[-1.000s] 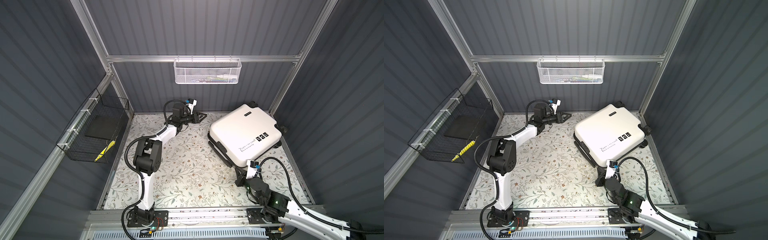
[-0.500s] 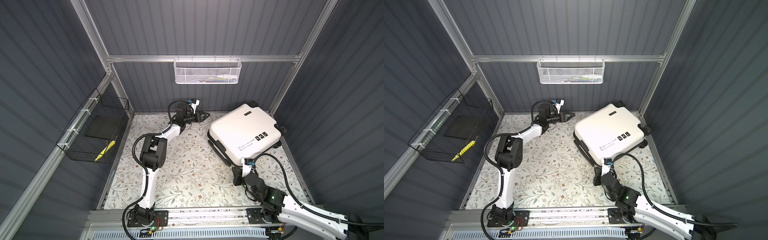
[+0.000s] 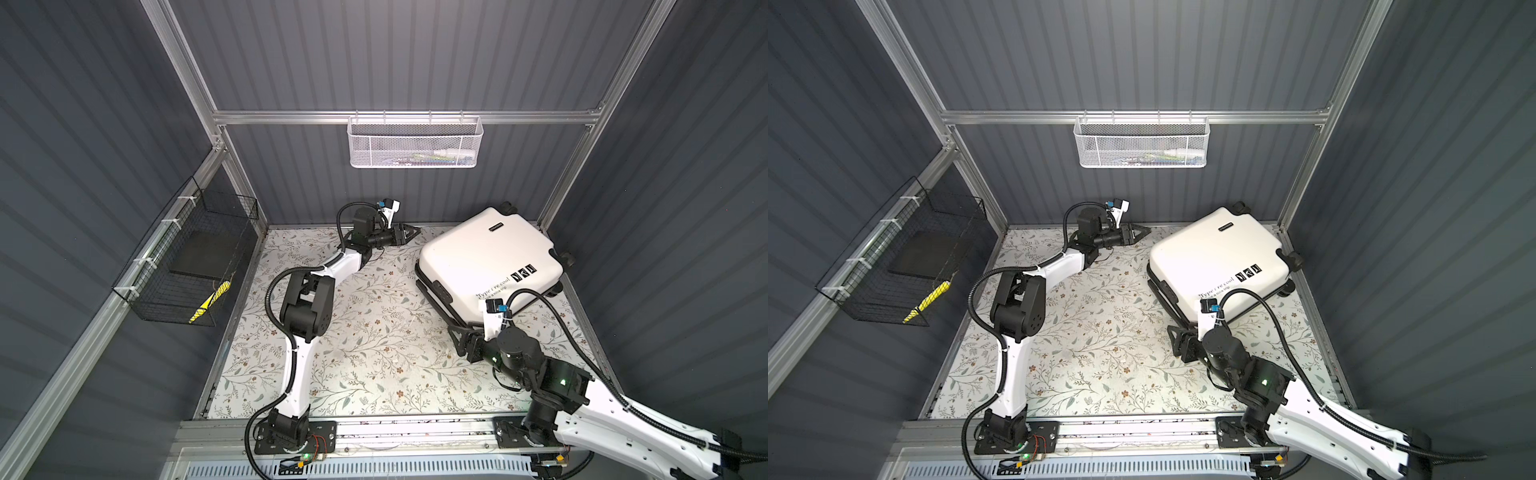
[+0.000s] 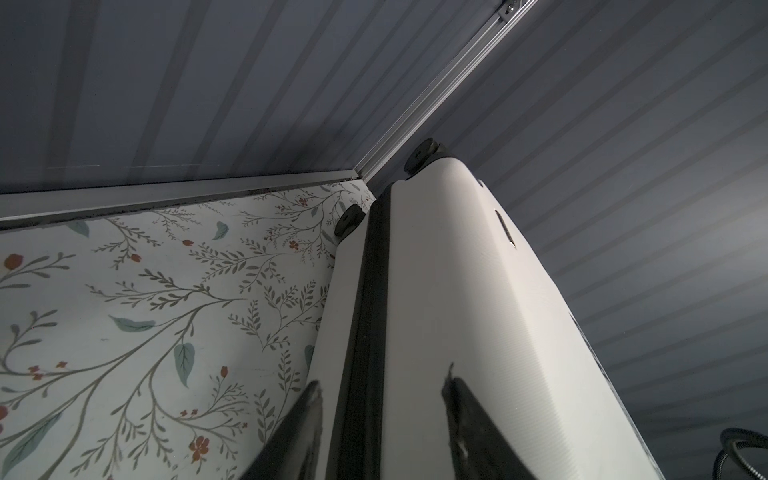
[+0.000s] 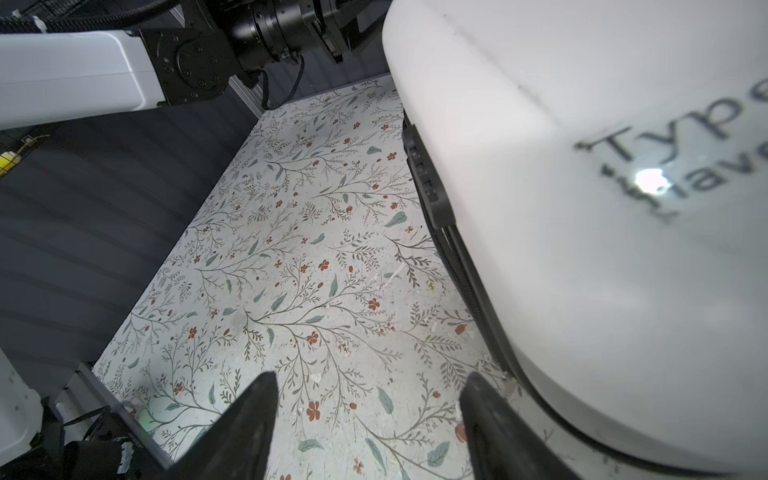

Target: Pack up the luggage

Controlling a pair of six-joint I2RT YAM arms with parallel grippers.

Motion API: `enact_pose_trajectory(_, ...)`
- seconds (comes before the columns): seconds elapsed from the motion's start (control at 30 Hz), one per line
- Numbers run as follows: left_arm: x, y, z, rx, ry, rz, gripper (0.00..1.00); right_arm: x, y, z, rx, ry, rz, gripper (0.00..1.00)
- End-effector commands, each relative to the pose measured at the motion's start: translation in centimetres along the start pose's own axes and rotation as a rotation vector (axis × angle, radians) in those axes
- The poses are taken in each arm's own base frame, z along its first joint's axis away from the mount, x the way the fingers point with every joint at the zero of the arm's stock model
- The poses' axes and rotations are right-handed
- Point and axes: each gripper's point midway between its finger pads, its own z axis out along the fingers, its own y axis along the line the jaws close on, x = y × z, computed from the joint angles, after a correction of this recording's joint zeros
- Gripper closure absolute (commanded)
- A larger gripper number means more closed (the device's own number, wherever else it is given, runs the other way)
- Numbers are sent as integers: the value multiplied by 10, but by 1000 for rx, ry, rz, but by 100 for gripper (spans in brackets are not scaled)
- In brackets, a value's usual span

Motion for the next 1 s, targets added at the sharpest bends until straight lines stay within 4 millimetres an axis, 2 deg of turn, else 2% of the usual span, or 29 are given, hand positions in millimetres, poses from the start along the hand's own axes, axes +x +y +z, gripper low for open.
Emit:
enact_pose_trajectory(0.0, -21, -21, -12, 0, -19, 62, 49, -18, -26, -14, 124, -2, 12, 23)
enact_pose_trajectory(0.27, -32, -22, -7, 8, -14, 102, 48, -75, -109, -37, 358, -70, 187, 12)
enact_pose_trajectory(0.4, -37, -18, 0, 13, -14, 105, 47, -101, -161, -51, 460, -140, 337, 9)
enact_pose_trajectory(0.57, -38, -11, 8, 27, -16, 102, 47, -120, -226, -62, 533, -241, 566, 7)
enact_pose_trajectory(0.63, -39, -8, 12, 35, -20, 100, 46, -126, -250, -59, 541, -280, 645, 6)
enact_pose_trajectory(0.77, -39, -3, 19, 55, -20, 86, 46, -131, -280, -49, 531, -311, 734, 5)
enact_pose_trajectory(0.83, -39, -1, 23, 66, -23, 79, 45, -131, -292, -40, 523, -308, 758, 5)
enact_pose_trajectory(0.97, -38, -2, 28, 107, -30, 74, 44, -128, -299, -10, 408, -248, 795, 4)
